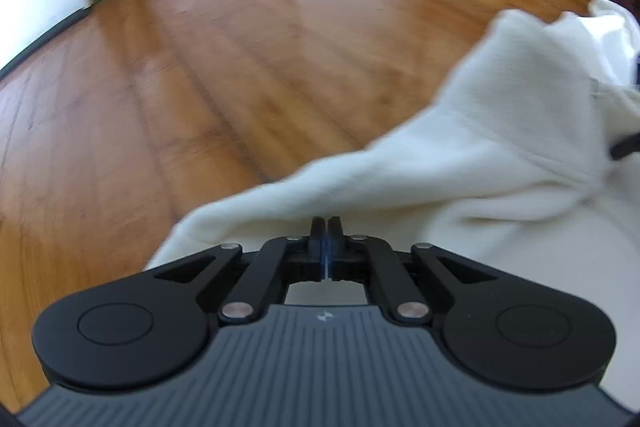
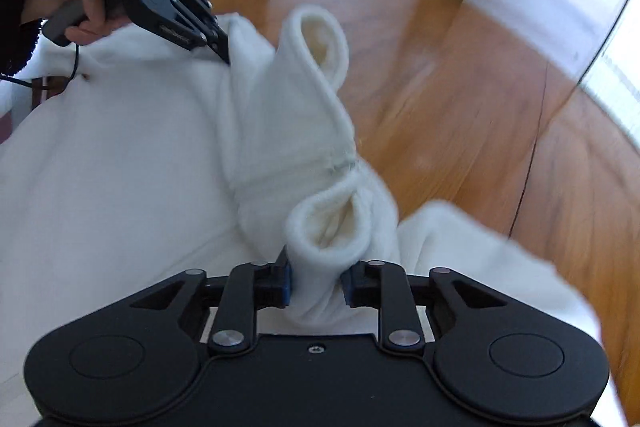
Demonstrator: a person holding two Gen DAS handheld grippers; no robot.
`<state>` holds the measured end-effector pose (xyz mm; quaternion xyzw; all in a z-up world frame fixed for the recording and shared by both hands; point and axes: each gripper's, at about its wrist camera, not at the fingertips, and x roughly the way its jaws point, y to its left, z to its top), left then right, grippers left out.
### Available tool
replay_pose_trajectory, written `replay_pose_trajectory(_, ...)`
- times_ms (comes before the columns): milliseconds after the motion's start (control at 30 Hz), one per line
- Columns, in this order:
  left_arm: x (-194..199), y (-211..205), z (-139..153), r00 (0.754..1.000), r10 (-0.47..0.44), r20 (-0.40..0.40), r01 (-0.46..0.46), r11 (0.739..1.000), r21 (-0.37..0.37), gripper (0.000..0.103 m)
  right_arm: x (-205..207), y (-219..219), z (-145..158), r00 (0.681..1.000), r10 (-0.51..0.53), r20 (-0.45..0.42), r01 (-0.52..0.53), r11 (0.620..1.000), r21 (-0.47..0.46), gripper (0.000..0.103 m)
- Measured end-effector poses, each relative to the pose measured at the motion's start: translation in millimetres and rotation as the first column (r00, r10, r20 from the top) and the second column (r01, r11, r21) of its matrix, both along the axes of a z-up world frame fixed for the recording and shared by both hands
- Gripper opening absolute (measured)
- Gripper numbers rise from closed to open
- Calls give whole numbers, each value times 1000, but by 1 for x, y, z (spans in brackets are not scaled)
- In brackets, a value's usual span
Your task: Fold clothes
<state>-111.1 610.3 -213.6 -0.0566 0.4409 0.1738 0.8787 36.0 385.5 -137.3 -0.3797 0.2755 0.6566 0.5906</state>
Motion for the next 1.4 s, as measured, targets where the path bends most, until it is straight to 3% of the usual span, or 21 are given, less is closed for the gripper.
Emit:
replay_pose_trajectory(67, -1, -6, 14, 998, -35, 50, 36, 999, -9, 4, 6, -2, 4, 998, -14, -66, 13, 1000, -15, 36)
replay_pose_trajectory(133, -6, -12, 30, 990, -69, 120, 70, 998, 2, 5, 4, -2, 6, 999, -2, -53, 2, 1000, -6, 37)
replay_pose_trajectory(167, -6, -16, 36, 983, -79, 165, 79, 997, 3, 7, 1, -2, 6, 999, 7, -34, -7, 1000, 1, 29)
replay_pose_trajectory(200, -6, -19, 42, 974, -85, 210, 87, 996, 0, 9, -4, -3, 5, 1000, 18, 2, -18, 1000, 19, 18)
replay_pose_trajectory(300, 0, -13, 55, 940, -23, 340, 61, 993, -100, 41, -38, -17, 1, 980, 88, 176, -102, 992, 74, 18)
replay_pose_trajectory(367, 9, -5, 56, 918, 53, 393, 29, 980, -199, 46, -59, -29, -7, 953, 162, 256, -181, 982, 55, 18)
replay_pose_trajectory(433, 22, -9, 53, 925, 61, 376, 34, 970, -241, 49, -77, -41, -16, 921, 231, 314, -250, 968, 20, 18)
replay_pose_trajectory(500, 35, -22, 45, 950, -8, 313, 72, 978, -195, 49, -83, -48, -23, 912, 250, 324, -260, 965, -12, 30)
replay_pose_trajectory(567, 44, -37, 35, 977, -74, 202, 96, 990, -100, 46, -85, -56, -26, 913, 253, 319, -254, 966, -38, 32)
replay_pose_trajectory(600, 48, -45, 29, 985, -99, 141, 107, 993, -50, 41, -84, -58, -23, 925, 243, 292, -241, 970, -43, 34)
replay_pose_trajectory(633, 49, -54, 22, 991, -109, 75, 109, 994, 4, 27, -80, -59, -16, 941, 227, 250, -225, 974, -41, 36)
replay_pose_trajectory(700, 46, -65, 9, 995, -102, -20, 104, 993, 62, 21, -68, -58, 1, 972, 183, 150, -184, 983, -11, 41)
replay_pose_trajectory(833, 33, -69, 5, 999, -38, 6, 37, 998, 56, 20, -43, -57, 36, 994, 95, -57, -93, 995, 36, 42)
replay_pose_trajectory(967, 27, -72, 7, 999, -8, 36, 5, 997, 80, 21, -12, -48, 61, 966, -31, -258, 53, 996, 78, 50)
replay_pose_trajectory(1033, 27, -77, 6, 999, 11, 49, -15, 996, 85, 14, -14, -29, 52, 973, -123, -196, 126, 992, 6, 50)
replay_pose_trajectory(1133, 12, -90, 17, 993, 46, 106, -58, 992, 111, 8, -35, -12, 18, 985, -170, 26, 171, 983, -70, 47)
replay_pose_trajectory(1167, 4, -91, 22, 987, 64, 150, -80, 991, 103, 8, -42, -12, 11, 980, -174, 95, 180, 982, -59, 27)
replay_pose_trajectory(1200, -5, -89, 26, 976, 97, 194, -115, 990, 83, 8, -45, -16, 11, 972, -187, 143, 191, 981, -12, 4)
replay_pose_trajectory(1267, -21, -86, 33, 947, 166, 274, -182, 983, 34, 8, -48, -27, 14, 949, -234, 210, 221, 972, 86, 4)
replay_pose_trajectory(1300, -29, -83, 34, 935, 205, 289, -213, 977, -6, 8, -41, -36, 22, 940, -287, 186, 264, 954, 140, 4)
replay_pose_trajectory(1400, -39, -82, 33, 932, 247, 265, -230, 969, -92, 8, -31, -58, 40, 927, -344, 146, 300, 918, 259, 4)
